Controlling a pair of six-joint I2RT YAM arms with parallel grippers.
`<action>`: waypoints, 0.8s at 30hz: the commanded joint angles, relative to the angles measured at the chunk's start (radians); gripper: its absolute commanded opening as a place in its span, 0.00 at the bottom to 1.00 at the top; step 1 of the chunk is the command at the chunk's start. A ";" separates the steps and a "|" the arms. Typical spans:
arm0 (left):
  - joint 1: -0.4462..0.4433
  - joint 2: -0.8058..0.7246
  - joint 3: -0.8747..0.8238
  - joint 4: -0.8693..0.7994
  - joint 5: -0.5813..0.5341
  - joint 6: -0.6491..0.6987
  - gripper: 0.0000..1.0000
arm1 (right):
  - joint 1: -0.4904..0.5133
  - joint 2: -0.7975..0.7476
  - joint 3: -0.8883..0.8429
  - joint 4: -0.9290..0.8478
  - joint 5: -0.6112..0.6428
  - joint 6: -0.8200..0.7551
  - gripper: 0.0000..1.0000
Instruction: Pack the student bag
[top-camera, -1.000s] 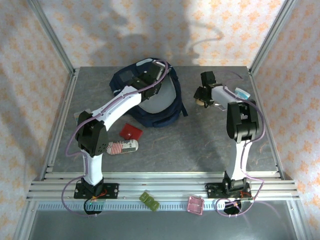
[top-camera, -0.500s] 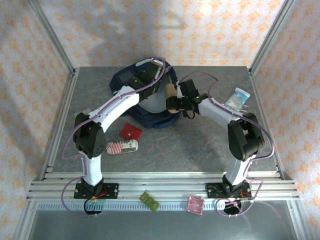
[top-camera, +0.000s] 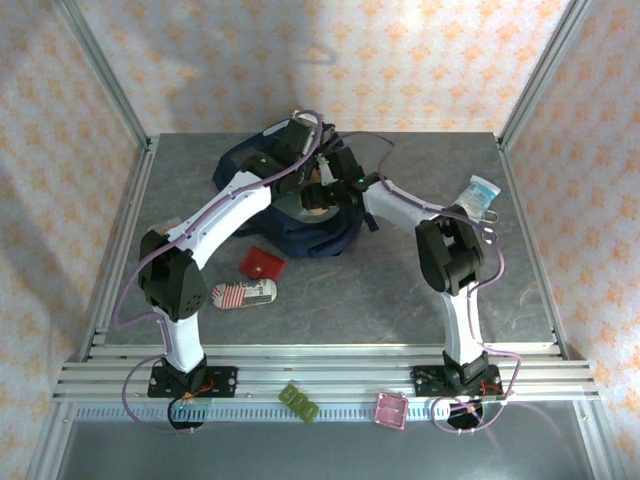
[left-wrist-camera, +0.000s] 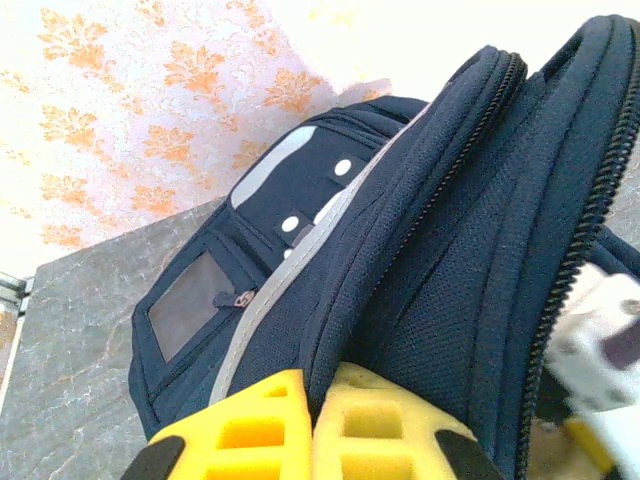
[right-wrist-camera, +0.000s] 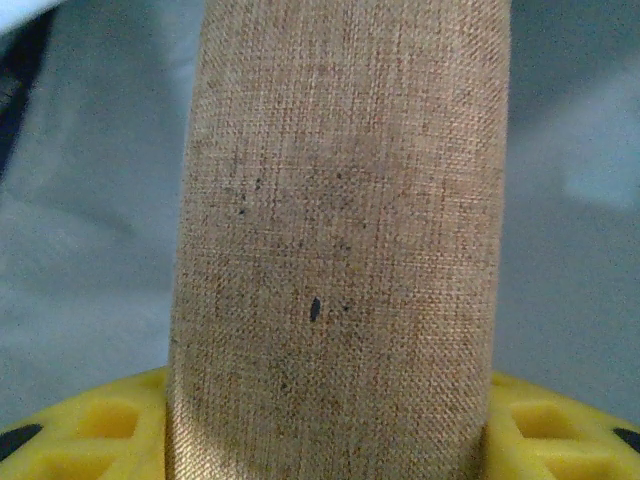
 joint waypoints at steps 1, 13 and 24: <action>0.002 -0.108 0.009 0.113 -0.065 -0.027 0.00 | 0.024 0.026 0.087 -0.028 0.012 -0.032 0.53; 0.005 -0.121 -0.039 0.126 -0.041 -0.048 0.00 | 0.019 -0.081 -0.051 0.013 0.198 0.024 0.84; 0.005 -0.139 -0.088 0.139 -0.017 -0.068 0.00 | 0.018 -0.270 -0.492 0.369 -0.126 0.368 0.71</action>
